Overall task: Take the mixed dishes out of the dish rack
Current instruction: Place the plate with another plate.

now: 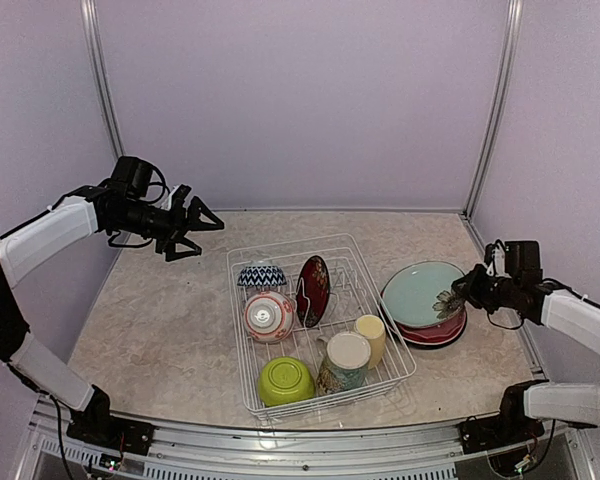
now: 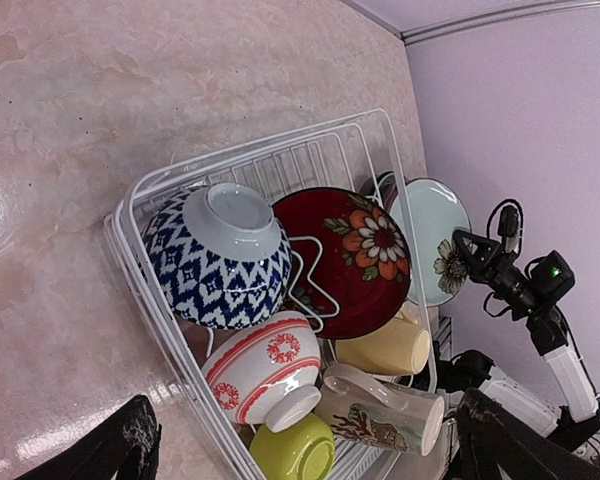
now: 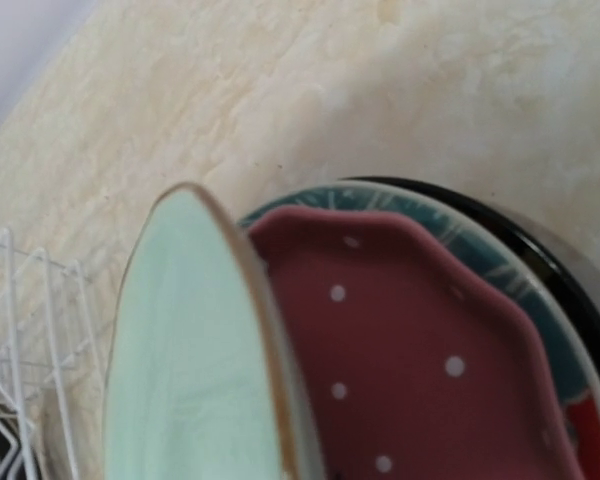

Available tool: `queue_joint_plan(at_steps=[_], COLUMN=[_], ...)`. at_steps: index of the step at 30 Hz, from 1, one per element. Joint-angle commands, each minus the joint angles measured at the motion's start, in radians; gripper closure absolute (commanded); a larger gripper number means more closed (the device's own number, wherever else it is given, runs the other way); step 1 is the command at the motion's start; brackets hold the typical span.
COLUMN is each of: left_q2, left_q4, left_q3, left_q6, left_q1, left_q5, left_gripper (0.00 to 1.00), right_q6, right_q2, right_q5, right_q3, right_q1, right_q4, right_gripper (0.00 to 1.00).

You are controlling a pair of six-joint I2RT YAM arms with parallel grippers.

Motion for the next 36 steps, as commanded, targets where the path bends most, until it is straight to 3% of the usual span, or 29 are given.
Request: queue_joint_plan(at_steps=[1,8,13,17,23,29,36], left_q2=[-0.008,-0.001,-0.004,0.004,0.01,0.016,0.028], left_q4=[-0.006,-0.008,-0.004,-0.01,-0.017,-0.02,-0.025], left_q3=[0.021,0.022,0.021,0.028,0.031,0.032,0.035], left_q6=[0.018,0.017,0.02,0.018,0.021,0.021,0.022], left_q1=[-0.006,-0.006,-0.009,-0.013,-0.015,-0.018,-0.022], left_q5=[0.002,0.005,-0.002,0.013,0.011,0.006,0.006], left_gripper=[0.01,0.01,0.01,0.01,0.01,0.01,0.01], right_q6=[-0.017,-0.065,-0.095,-0.118,-0.137,-0.162,-0.165], right_q2=[0.008,-0.004,-0.019,-0.021,-0.035,-0.037,-0.01], right_q5=[0.001,0.08,0.135,0.182,0.239,0.282,0.367], right_q3=[-0.022,-0.004,0.011,0.02,0.032,0.08,0.237], right_q1=[-0.012,-0.012,-0.012,-0.013,-0.013,0.019,0.206], right_q4=[0.041,-0.048,-0.131,-0.187,-0.252,-0.284,-0.332], right_gripper=[0.83,0.66,0.47,0.36,0.36,0.43,0.32])
